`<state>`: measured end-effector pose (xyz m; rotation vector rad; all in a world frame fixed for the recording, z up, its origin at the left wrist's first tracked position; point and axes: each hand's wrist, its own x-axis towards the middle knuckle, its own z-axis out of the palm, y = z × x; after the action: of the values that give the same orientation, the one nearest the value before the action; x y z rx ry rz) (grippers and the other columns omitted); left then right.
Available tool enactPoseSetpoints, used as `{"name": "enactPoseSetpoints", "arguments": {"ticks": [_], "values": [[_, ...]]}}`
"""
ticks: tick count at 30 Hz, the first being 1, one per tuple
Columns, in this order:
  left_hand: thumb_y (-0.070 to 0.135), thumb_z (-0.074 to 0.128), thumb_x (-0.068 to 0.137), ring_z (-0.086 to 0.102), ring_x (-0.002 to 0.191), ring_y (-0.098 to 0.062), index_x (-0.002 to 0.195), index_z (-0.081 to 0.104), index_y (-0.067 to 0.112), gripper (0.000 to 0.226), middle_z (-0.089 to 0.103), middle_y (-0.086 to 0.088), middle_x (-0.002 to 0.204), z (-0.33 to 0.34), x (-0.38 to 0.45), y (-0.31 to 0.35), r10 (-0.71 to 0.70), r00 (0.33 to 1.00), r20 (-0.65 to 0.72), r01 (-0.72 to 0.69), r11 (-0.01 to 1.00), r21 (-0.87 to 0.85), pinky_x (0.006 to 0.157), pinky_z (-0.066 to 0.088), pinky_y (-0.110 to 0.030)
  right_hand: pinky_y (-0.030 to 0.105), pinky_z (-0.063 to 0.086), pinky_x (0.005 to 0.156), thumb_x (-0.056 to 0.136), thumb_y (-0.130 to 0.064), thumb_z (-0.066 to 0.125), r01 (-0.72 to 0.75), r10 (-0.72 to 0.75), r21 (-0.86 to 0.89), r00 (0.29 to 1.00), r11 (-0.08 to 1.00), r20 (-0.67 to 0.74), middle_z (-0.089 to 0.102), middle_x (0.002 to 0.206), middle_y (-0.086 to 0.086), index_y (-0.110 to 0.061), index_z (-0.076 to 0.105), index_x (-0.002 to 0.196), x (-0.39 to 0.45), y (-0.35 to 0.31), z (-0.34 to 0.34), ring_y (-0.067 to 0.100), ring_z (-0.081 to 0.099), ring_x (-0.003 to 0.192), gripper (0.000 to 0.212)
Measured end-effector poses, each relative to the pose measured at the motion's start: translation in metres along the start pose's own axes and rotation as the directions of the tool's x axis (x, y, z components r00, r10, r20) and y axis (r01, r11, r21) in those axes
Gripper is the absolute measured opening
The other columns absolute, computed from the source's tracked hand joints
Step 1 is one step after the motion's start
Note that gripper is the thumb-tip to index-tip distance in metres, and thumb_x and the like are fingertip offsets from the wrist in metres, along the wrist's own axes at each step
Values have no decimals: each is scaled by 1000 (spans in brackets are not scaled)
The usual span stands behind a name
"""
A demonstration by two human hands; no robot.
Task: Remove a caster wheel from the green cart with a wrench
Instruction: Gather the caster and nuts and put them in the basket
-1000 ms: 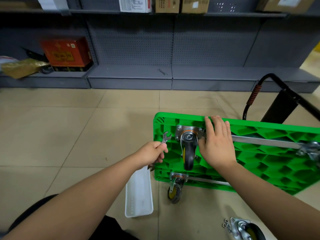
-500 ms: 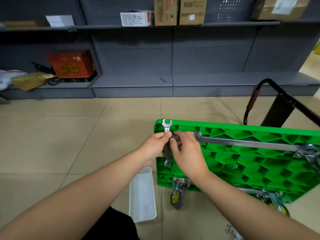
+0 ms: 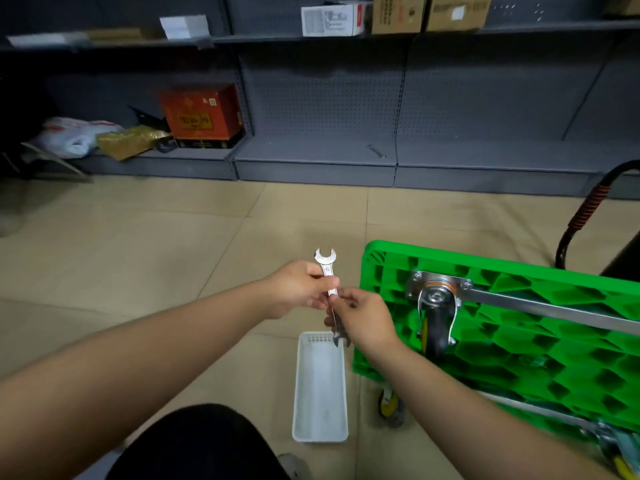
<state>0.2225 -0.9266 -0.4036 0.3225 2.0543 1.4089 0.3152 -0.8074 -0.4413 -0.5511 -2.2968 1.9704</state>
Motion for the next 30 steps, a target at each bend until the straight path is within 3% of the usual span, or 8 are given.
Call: {"name": "enactPoseSetpoints", "arguments": {"ticks": [6, 10, 15, 20, 22, 24, 28, 30], "values": [[1, 62, 96, 60, 66, -19, 79, 64, 2, 17, 63, -14, 77, 4, 30, -112, -142, 986, -85, 132, 985, -112, 73, 56, -30, 38, 51, 56, 100, -9, 57, -305, 303, 83, 952, 949, 38, 68, 64, 10, -8, 66, 81, 28, 80, 50, 26, 63, 57, 21], [-3, 51, 95, 59, 68, -24, 92, 65, -17, 20, 63, -17, 79, 23, 51, -185, -279, 958, -68, 265, 951, -159, 71, 57, -30, 32, 43, 49, 95, -3, 52, -476, 476, 54, 879, 878, 21, 66, 63, 14, -8, 68, 76, 40, 152, 74, 26, 57, 55, 26], [4, 46, 97, 56, 70, -24, 85, 68, 5, 25, 62, -12, 77, 42, 48, -254, -430, 902, 32, 424, 872, -244, 74, 51, -27, 41, 55, 56, 86, 3, 50, -634, 634, -29, 773, 773, -17, 72, 69, 19, -10, 75, 74, 47, 223, 100, 28, 63, 55, 30], [14, 45, 96, 57, 68, -23, 88, 67, 0, 27, 61, -20, 81, 58, 61, -291, -524, 851, 28, 509, 811, -289, 67, 51, -31, 41, 61, 63, 77, -2, 53, -723, 726, -99, 688, 683, -17, 74, 73, 15, -14, 78, 73, 61, 279, 115, 31, 72, 68, 28], [13, 42, 99, 58, 55, -21, 74, 64, 2, 35, 61, -18, 68, 66, 67, -297, -555, 832, 3, 536, 803, -261, 57, 49, -30, 37, 57, 52, 86, -4, 53, -735, 744, -164, 668, 657, -12, 72, 65, 14, -10, 75, 71, 68, 285, 120, 34, 72, 63, 27], [16, 37, 105, 58, 49, -25, 78, 69, -2, 45, 62, -22, 63, 72, 74, -299, -574, 818, -19, 555, 799, -231, 50, 45, -28, 26, 49, 43, 101, -8, 46, -748, 774, -244, 633, 618, 19, 65, 53, 15, -3, 68, 69, 77, 286, 128, 30, 69, 53, 38], [19, 42, 105, 68, 86, -37, 110, 69, -9, 39, 69, -28, 92, 73, 81, -304, -656, 751, -69, 619, 737, -271, 70, 51, -32, 33, 58, 81, 102, -6, 48, -704, 771, -381, 636, 600, 38, 71, 83, 15, 3, 70, 94, 87, 299, 139, 31, 72, 92, 25], [19, 46, 103, 68, 93, -40, 112, 67, -9, 37, 69, -30, 97, 71, 83, -304, -672, 736, -82, 628, 723, -287, 74, 49, -33, 36, 59, 75, 99, -5, 51, -698, 758, -372, 651, 612, 25, 71, 86, 16, 4, 71, 96, 85, 290, 137, 31, 70, 81, 22]]}}
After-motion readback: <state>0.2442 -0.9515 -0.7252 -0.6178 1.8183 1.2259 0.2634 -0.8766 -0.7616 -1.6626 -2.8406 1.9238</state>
